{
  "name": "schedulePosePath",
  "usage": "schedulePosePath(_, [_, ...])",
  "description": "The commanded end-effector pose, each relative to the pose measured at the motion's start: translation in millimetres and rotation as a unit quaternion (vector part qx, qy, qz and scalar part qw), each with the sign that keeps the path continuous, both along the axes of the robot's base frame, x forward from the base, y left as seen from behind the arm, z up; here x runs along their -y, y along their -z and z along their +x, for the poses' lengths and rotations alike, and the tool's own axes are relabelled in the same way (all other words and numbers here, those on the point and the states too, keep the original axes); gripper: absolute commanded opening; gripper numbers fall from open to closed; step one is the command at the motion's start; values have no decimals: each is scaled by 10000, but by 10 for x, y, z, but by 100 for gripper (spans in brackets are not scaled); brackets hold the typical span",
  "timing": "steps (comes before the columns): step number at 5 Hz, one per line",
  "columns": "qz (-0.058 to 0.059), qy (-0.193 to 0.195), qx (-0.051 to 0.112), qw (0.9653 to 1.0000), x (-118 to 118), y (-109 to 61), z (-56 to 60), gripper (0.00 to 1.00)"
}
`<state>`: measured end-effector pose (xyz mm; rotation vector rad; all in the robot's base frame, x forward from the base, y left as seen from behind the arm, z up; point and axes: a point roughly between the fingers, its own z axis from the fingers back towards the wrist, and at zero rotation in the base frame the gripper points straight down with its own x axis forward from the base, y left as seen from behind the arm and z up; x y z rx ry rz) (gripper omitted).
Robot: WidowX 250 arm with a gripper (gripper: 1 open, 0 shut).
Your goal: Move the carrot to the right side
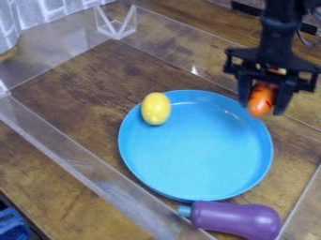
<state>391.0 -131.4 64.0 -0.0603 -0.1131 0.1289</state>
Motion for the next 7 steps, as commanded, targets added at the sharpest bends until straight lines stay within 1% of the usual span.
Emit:
schedulePosePath(1, [-141, 5, 487, 9987, 253, -82, 145, 0])
schedulePosePath(2, [-215, -4, 582, 9981, 334, 62, 161, 0])
schedulePosePath(3, [-296, -82, 618, 9976, 386, 182, 174, 0])
schedulePosePath(4, [-346, -153, 615, 9974, 475, 283, 80, 0])
schedulePosePath(5, [-396, -174, 601, 9973, 536, 354, 44, 0])
schedulePosePath(6, [-376, -220, 583, 9973, 526, 428, 50, 0])
schedulePosePath(7, [-365, -87, 559, 9977, 521, 368, 37, 0])
